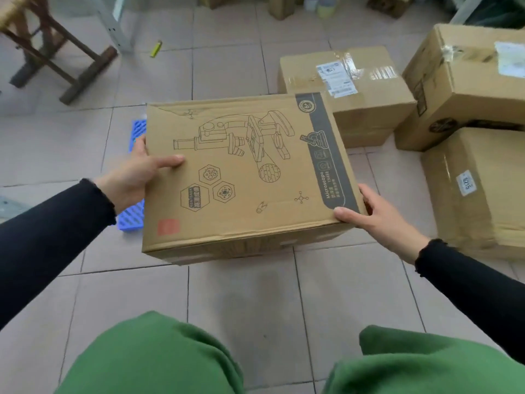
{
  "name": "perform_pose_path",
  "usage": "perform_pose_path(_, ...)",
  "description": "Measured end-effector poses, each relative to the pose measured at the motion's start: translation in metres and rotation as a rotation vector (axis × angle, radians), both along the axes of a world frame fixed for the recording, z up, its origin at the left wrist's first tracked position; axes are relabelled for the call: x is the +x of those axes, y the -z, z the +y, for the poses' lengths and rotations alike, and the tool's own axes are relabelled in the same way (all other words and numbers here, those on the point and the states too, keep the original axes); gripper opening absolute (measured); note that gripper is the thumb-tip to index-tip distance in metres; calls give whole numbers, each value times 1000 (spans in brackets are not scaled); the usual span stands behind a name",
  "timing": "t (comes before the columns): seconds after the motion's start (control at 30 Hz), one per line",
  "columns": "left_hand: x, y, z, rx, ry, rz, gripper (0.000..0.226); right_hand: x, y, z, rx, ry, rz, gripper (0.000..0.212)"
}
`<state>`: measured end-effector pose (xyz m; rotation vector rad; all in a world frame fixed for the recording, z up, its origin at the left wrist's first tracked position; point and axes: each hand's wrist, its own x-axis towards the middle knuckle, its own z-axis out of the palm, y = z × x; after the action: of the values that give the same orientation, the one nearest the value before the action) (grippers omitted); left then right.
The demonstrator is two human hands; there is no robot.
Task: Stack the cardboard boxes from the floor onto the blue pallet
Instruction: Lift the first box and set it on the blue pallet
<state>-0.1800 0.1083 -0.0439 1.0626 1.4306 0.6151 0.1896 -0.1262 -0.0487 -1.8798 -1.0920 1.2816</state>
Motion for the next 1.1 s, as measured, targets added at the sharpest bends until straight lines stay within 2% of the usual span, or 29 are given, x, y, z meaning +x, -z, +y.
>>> perform_pose_path(0.07, -34, -8, 18, 1, -76, 21, 65, -23, 1, 27, -7, -76, 43, 54)
perform_pose_path(0.17, -77, -12, 44, 34, -94, 71, 85, -55, 4, 70, 11, -132, 61, 66)
perform_pose_path(0.23, -99, -14, 60, 80, -98, 91, 73, -74, 7, 101, 31, -135, 56, 67)
perform_pose_path(0.33, -120, -16, 85, 81, -44, 79, 57, -97, 12, 142, 51, -129, 49, 58)
perform_pose_path(0.43, -135, -5, 106, 71, -14, 101, 63, -112, 21, 167, 53, -109, 25, 59)
perform_pose_path(0.57, -134, 22, 113, 79, -60, 119, 62, -123, 37, 172, 24, -65, 14, 53)
perform_pose_path(0.73, -137, 48, 112, 19, -50, 98, 61, -132, 50, 161, -41, -54, 11, 65)
perform_pose_path(1.1, -130, 58, 123, 55, -52, 105, 70, -142, 59, 162, -33, -15, 17, 62)
